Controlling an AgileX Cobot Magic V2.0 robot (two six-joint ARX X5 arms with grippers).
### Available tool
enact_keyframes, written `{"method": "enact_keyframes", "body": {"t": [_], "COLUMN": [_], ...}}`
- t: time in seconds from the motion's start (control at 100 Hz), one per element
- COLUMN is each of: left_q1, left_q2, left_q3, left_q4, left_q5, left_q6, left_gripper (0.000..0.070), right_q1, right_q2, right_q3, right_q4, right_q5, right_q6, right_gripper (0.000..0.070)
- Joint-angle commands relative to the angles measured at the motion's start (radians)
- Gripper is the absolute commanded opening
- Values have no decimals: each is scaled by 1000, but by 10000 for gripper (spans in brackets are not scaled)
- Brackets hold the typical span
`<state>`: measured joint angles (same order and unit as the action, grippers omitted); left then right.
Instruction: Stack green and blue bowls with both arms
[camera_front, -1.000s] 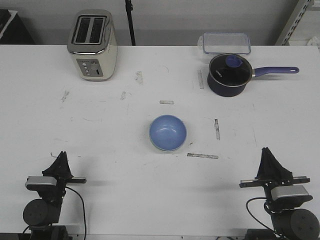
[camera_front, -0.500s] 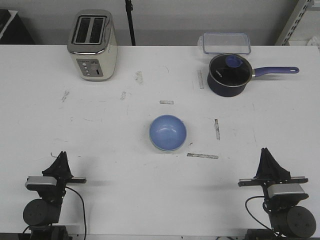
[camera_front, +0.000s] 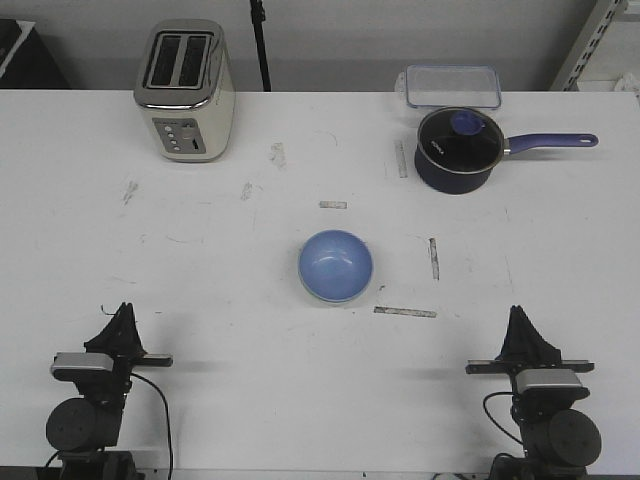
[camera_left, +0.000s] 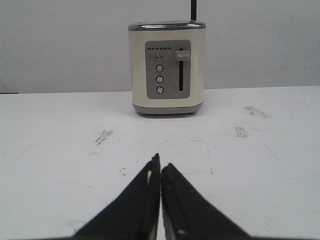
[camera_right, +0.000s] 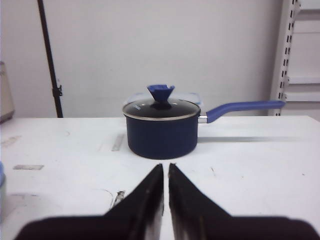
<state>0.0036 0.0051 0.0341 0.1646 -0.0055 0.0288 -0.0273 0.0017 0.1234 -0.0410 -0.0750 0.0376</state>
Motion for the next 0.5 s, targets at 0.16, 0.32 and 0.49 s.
{"method": "enact_keyframes", "body": {"t": [0.16, 0.32, 0.49], "left_q1": [1, 1, 1], "left_q2": [-2, -2, -2], "left_q3": [-22, -22, -22], "left_q4": [14, 16, 16], "left_q5": [-6, -6, -6], "left_q6": [8, 8, 8], "left_gripper": [4, 4, 4], "right_q1": [0, 5, 7], "right_q2": [0, 0, 0], "right_q3": [-100, -111, -111], "right_q4": [158, 150, 152], "right_q5": [-4, -4, -4], "right_q6": [41, 61, 61], "right_gripper": [7, 7, 7]}}
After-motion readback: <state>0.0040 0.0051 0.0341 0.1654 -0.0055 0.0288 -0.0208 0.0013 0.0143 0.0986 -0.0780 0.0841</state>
